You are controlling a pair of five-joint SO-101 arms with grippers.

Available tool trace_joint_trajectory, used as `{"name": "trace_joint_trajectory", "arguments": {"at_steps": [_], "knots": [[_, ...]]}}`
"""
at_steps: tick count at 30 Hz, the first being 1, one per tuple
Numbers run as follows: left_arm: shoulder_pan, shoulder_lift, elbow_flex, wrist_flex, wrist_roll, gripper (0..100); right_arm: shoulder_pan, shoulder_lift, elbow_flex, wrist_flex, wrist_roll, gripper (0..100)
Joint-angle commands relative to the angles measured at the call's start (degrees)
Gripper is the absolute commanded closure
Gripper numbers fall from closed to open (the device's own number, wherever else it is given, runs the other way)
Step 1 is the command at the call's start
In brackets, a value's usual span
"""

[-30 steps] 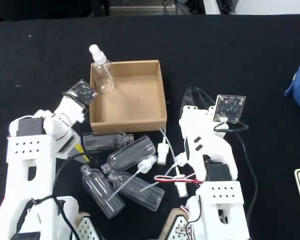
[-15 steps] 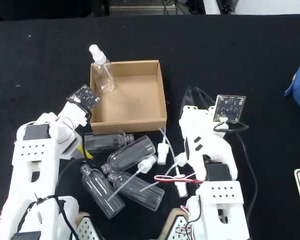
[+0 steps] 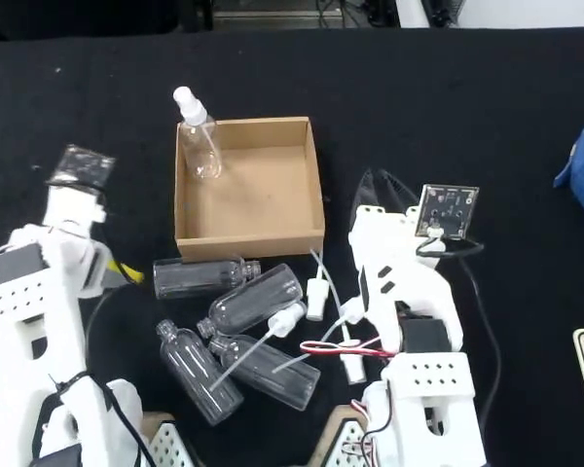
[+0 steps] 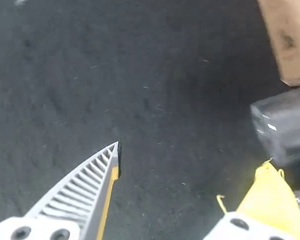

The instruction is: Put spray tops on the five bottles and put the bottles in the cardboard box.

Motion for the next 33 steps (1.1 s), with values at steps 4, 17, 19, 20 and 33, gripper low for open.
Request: {"name": "trace_joint_trajectory", "arguments": {"at_steps": [4, 17, 19, 20, 33], "knots": [[-8.04, -0.09, 1.45, 2.20, 2.99, 73, -1.14, -1.19, -0.66, -1.32, 0.26, 96.2], [-7.69, -0.62, 6.29, 1.32, 20.75, 73, -1.14, -1.27, -0.75, -1.32, 0.26, 96.2], [-5.67, -0.62, 6.29, 1.41, 24.53, 73, -1.14, -1.19, -0.75, -1.32, 0.26, 96.2], [-4.88, -0.70, 6.29, 1.67, 25.58, 73, -1.14, -1.19, -0.66, -1.32, 0.26, 96.2], [-3.56, -0.70, 8.31, 1.41, 26.73, 73, -1.14, -1.19, -0.75, -1.32, 0.44, 96.2]]}}
